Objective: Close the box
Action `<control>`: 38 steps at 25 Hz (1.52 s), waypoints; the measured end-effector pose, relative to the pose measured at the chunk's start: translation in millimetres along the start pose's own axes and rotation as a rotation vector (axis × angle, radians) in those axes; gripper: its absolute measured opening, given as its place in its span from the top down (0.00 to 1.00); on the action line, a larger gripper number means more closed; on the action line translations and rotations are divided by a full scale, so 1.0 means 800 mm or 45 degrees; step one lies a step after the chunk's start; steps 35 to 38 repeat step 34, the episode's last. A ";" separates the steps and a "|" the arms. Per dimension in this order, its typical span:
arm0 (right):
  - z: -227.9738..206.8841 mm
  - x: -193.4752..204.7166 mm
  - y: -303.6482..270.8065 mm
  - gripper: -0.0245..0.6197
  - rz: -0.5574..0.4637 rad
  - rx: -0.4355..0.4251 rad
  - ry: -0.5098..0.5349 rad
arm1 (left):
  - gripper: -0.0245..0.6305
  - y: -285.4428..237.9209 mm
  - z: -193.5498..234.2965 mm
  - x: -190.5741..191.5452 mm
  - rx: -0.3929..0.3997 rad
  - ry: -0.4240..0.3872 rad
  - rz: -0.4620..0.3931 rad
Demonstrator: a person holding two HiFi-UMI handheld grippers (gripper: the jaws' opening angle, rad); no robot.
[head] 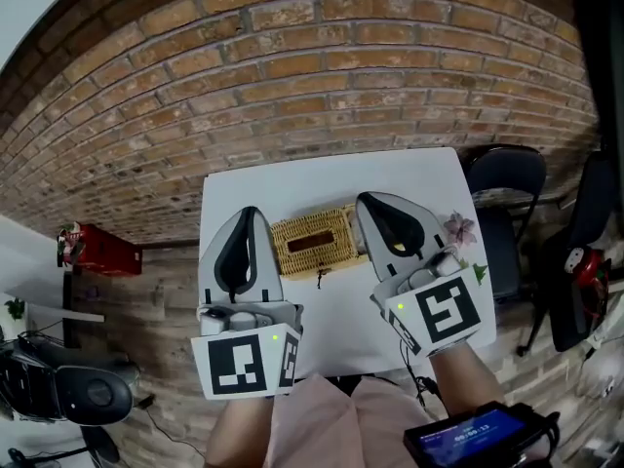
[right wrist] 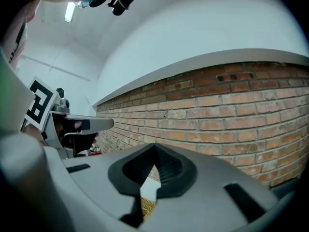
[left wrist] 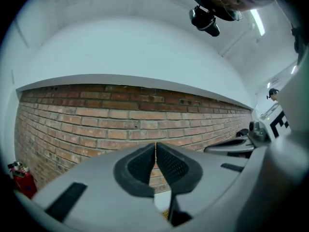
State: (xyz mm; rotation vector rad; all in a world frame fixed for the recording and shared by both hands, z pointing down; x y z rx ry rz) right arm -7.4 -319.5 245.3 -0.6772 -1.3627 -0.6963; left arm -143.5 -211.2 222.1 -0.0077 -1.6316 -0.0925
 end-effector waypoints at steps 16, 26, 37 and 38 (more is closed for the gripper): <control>0.001 0.000 -0.003 0.96 -0.020 0.050 -0.003 | 0.94 -0.013 -0.003 0.009 0.053 -0.018 0.024; 0.000 0.007 -0.003 0.96 0.007 0.070 0.001 | 0.94 -0.020 -0.004 0.019 0.086 0.001 0.040; -0.007 0.011 0.004 0.96 0.011 0.082 0.005 | 0.94 -0.021 -0.013 0.023 0.097 -0.004 0.047; -0.007 0.011 0.004 0.96 0.011 0.082 0.005 | 0.94 -0.021 -0.013 0.023 0.097 -0.004 0.047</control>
Point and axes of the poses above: the fingertips, and each gripper's own axes: y backward along the fingers, z to its left, x out of its underside, the point moved 6 cm from there along y, backward along the fingers, and after that the axes turned 14 degrees about x, right-handed, at the moved point
